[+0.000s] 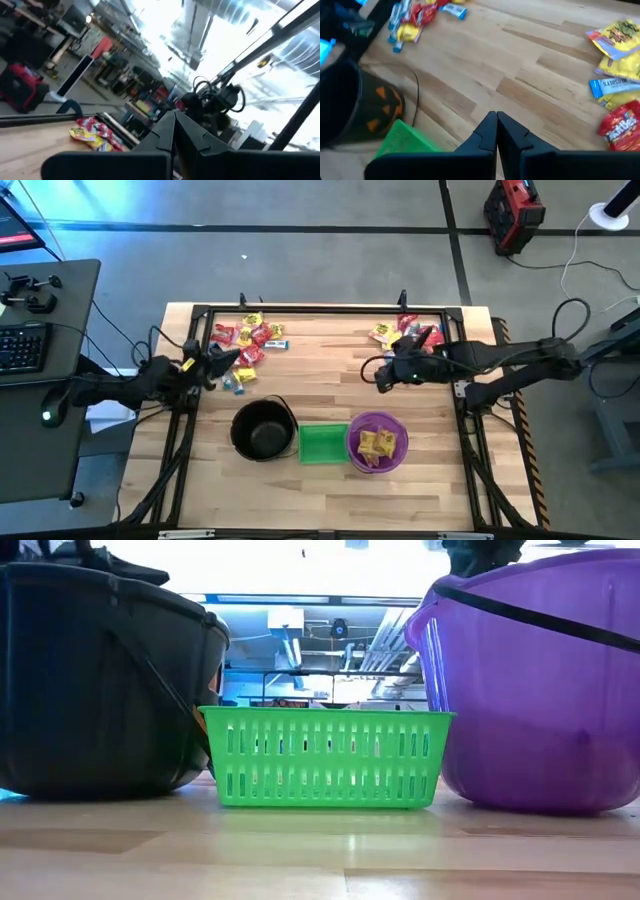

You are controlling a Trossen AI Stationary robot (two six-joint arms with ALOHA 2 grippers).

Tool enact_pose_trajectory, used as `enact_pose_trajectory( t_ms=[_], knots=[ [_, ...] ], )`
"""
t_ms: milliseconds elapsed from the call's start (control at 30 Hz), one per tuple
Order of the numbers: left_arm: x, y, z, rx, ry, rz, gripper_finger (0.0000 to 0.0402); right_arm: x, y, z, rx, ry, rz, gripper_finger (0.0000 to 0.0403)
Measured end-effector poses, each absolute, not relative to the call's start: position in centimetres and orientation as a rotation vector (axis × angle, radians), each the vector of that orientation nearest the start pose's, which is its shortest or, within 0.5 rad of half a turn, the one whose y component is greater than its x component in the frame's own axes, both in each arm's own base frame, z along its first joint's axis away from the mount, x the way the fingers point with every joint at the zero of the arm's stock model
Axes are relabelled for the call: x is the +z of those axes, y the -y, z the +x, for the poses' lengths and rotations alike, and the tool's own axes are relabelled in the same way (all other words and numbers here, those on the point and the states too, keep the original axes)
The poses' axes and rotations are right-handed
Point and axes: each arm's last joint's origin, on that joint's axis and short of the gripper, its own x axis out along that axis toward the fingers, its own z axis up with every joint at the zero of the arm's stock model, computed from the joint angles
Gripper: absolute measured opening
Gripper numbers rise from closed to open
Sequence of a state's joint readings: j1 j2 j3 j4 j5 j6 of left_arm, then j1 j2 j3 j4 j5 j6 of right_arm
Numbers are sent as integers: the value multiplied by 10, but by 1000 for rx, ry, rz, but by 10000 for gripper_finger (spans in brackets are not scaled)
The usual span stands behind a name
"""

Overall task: Sort candy by brand, put in halloween buckets
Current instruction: Put the yellow candy into the violet bucket

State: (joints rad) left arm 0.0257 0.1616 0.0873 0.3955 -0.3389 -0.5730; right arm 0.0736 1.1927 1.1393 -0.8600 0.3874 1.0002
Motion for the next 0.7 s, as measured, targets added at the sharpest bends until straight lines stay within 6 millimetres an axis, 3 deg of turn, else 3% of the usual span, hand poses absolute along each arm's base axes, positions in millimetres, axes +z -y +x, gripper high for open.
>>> enact_pose_trajectory(
  t_ms=[167, 300, 433, 567, 700],
  knots=[
    [267, -16, 136, 329, 259, -598, 0, 325, 7, 232, -679, -633, 629, 2],
    [289, -42, 174, 551, -215, -540, 0, 327, 19, 233, -630, -639, 597, 2],
    [286, -95, 194, 666, -661, -530, 1, 327, 25, 233, -596, -675, 551, 2],
    [262, -150, 209, 612, -827, -629, 17, 326, 26, 232, -585, -698, 510, 2],
    [239, -191, 222, 646, -940, -701, 59, 325, 25, 232, -576, -711, 494, 2]
  ],
)
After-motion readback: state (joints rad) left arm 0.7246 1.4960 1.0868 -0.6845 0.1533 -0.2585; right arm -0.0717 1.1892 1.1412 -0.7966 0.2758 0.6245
